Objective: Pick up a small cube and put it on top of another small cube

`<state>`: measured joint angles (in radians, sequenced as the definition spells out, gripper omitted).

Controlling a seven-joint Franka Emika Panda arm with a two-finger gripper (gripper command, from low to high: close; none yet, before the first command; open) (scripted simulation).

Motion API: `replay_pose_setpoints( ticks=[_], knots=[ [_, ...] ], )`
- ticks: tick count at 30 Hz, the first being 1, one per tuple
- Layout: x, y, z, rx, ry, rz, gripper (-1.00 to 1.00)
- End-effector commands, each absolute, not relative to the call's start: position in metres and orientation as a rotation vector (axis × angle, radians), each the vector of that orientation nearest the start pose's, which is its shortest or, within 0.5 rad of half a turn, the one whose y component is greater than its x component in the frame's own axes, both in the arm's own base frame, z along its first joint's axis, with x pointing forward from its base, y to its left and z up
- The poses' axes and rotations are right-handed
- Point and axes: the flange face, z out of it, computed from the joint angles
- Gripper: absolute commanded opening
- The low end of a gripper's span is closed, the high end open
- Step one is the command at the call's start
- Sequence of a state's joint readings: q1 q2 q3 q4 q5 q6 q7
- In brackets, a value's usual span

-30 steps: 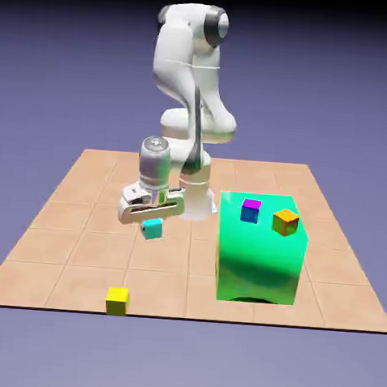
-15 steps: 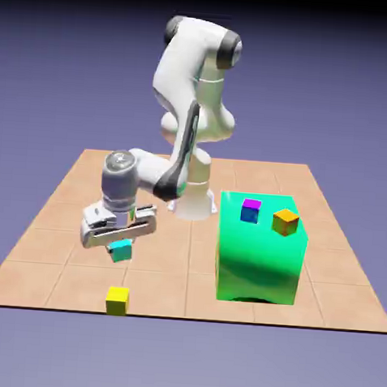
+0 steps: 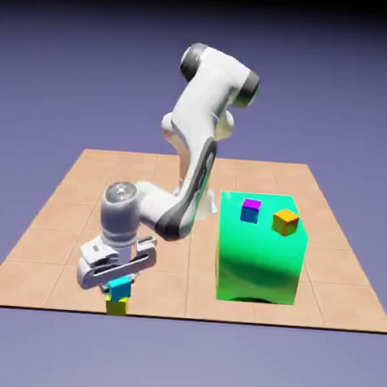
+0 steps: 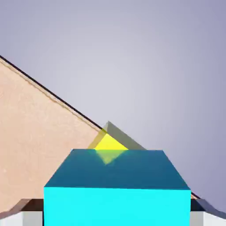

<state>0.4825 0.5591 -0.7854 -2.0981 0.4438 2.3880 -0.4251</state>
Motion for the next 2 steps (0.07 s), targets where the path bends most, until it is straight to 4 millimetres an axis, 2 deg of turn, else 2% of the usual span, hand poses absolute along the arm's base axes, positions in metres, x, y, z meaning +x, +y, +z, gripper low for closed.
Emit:
replay_pose_setpoints(
  ticks=[1, 2],
  knots=[
    [0.547, -0.166, 0.236, -3.203, 0.250, 0.136, 1.00],
    [0.547, -0.166, 0.247, -3.202, 0.252, 0.138, 1.00]
  ],
)
